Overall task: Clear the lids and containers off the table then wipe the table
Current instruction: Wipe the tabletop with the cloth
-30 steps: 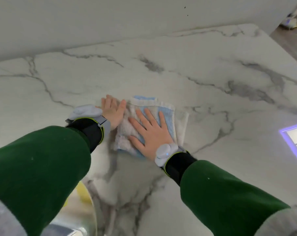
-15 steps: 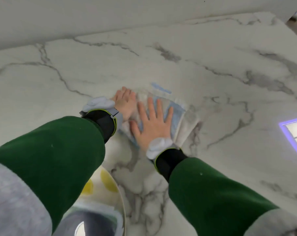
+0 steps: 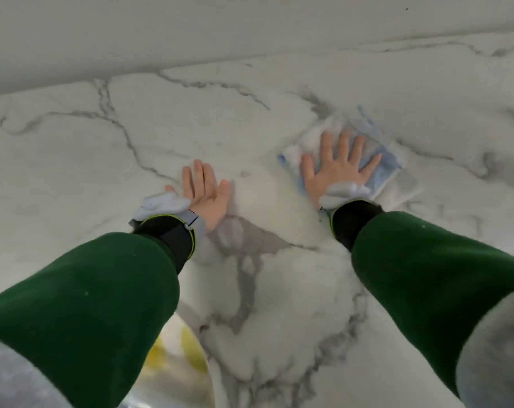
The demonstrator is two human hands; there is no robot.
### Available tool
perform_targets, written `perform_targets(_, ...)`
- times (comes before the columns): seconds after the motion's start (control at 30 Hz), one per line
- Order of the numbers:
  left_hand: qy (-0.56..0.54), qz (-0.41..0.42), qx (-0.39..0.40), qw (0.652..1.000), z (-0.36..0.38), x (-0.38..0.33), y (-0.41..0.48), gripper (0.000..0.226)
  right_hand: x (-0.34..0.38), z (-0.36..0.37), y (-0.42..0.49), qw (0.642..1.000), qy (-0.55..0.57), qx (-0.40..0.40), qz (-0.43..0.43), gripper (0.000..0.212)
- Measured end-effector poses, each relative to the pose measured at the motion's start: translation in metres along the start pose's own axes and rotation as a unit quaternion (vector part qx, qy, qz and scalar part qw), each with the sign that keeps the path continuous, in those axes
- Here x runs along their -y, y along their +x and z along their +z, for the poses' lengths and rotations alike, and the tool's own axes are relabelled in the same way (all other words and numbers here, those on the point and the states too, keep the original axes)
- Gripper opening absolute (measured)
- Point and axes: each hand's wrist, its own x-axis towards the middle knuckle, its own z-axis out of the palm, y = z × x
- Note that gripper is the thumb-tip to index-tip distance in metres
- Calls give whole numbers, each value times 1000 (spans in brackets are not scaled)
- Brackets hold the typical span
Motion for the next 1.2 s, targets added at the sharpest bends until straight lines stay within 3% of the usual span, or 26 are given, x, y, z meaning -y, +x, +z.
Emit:
perform_targets(0.07,-32,-4,4,999,-2,-2,-2,62,47,10,-13,994,8,4,-105,66)
perform_targets(0.2,-272,-54,24,960,-10,-17,-13,53,87,22,-43,977,-23,11,-210,64)
perform_targets(0.23,-291,-53,20,955,-12,-18,-15,53,79,20,-44,973,-21,12,-229,64)
perform_targets(0.3,-173,-25,26,984,-17,-15,-18,57,53,15,-43,965,-18,18,-260,64)
perform_targets(0.33,-92,-6,32,995,-19,-11,-20,58,38,12,-43,967,-21,18,-253,64)
perform_targets(0.4,-50,13,54,997,-27,-6,-22,57,12,6,-43,983,-28,15,-179,66)
perform_targets(0.53,-158,19,101,982,-59,-2,-26,55,23,7,-68,999,-37,18,-9,67)
perform_targets(0.6,-123,13,132,984,-72,5,-26,56,54,16,-95,1000,-26,11,-13,68)
perform_targets(0.67,-51,12,137,989,-75,18,-27,56,83,27,-128,995,-34,9,-91,68)
perform_targets(0.77,-40,6,148,988,-83,51,-33,55,118,40,-171,979,-31,26,-202,68)
perform_targets(0.87,-3,16,169,986,-104,83,-39,57,117,41,-184,968,-43,43,-242,67)
perform_targets(0.93,86,8,177,980,-117,101,-41,58,96,37,-177,977,-50,45,-201,67)
perform_targets(1.0,142,25,169,975,-127,121,-39,54,76,30,-163,995,-35,53,-79,69)
perform_targets(1.1,112,31,127,985,-134,155,-35,49,79,15,-142,991,-28,111,69,74)
perform_targets(1.2,124,30,90,988,-134,181,-34,53,141,21,-139,989,-48,137,19,76)
